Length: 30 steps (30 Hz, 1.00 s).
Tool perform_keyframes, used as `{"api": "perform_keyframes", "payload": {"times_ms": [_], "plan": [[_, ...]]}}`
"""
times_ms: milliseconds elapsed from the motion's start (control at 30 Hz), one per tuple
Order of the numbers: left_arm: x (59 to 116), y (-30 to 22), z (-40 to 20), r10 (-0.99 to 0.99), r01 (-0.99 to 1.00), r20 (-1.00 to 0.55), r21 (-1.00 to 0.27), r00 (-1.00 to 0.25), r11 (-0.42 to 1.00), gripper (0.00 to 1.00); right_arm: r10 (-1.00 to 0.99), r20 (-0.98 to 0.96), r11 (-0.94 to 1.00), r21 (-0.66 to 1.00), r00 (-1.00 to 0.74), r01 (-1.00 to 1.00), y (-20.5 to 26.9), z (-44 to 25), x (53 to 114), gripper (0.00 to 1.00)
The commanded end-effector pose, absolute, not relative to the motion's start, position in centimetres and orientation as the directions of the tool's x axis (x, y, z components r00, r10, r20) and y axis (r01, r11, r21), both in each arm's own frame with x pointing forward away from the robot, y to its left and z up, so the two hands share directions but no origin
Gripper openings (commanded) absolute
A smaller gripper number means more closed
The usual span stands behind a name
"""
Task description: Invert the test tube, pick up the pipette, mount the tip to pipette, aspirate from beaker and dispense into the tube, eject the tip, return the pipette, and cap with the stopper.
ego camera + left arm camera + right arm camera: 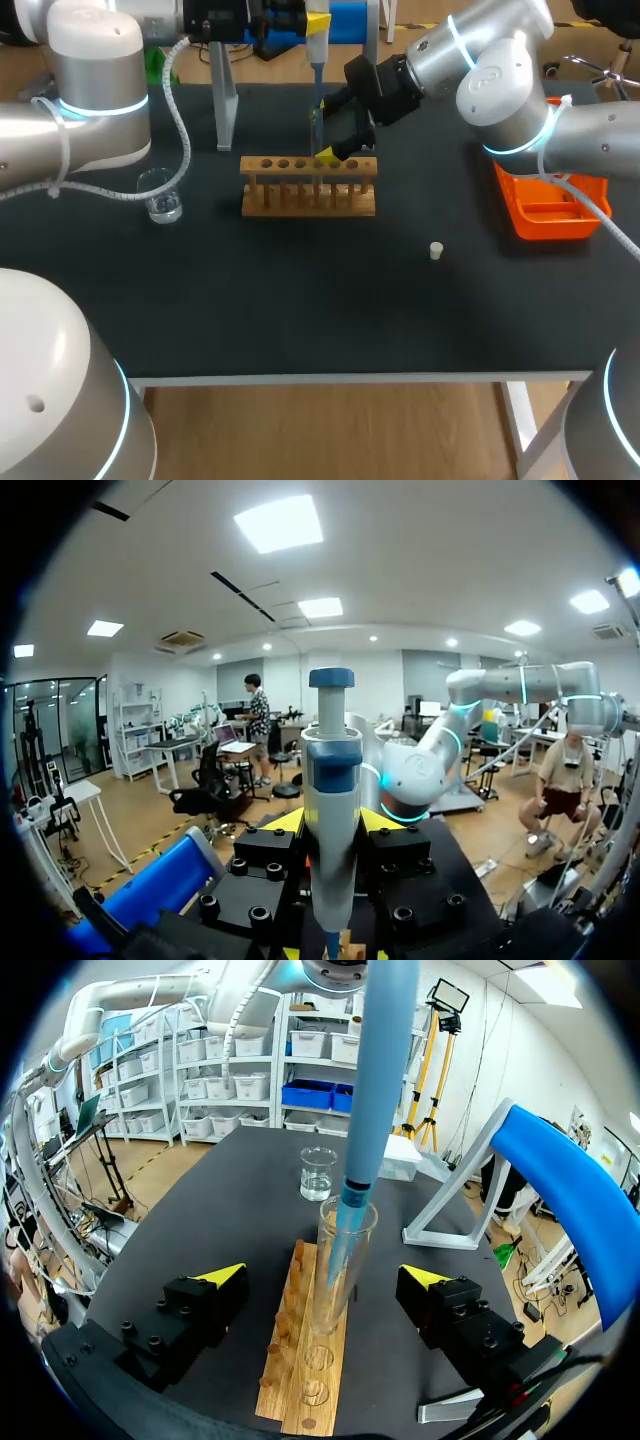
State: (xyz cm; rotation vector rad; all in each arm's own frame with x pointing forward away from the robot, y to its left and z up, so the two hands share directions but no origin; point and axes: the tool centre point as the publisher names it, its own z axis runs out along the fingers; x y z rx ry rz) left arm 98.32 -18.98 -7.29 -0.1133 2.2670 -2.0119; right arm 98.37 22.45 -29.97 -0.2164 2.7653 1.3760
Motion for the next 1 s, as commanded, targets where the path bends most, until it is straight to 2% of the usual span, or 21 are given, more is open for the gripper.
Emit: {"api": "perform_keyframes", "payload": {"times_ms": [33,1000], "plan": [[98.07,-18.92,-7.03,-0.133,0.018,-0.035,-0.992,-0.990,0.122,0.00,-0.106,-0.102,0.598,0.788,-0.989,-0.145,22.42,-29.89,98.38,1.00],[98.09,-18.87,-6.42,-0.132,0.033,-0.049,-0.992,-0.990,0.125,0.00,-0.106,-0.102,0.598,0.788,-0.989,-0.145,22.42,-29.89,98.38,1.00]]}}
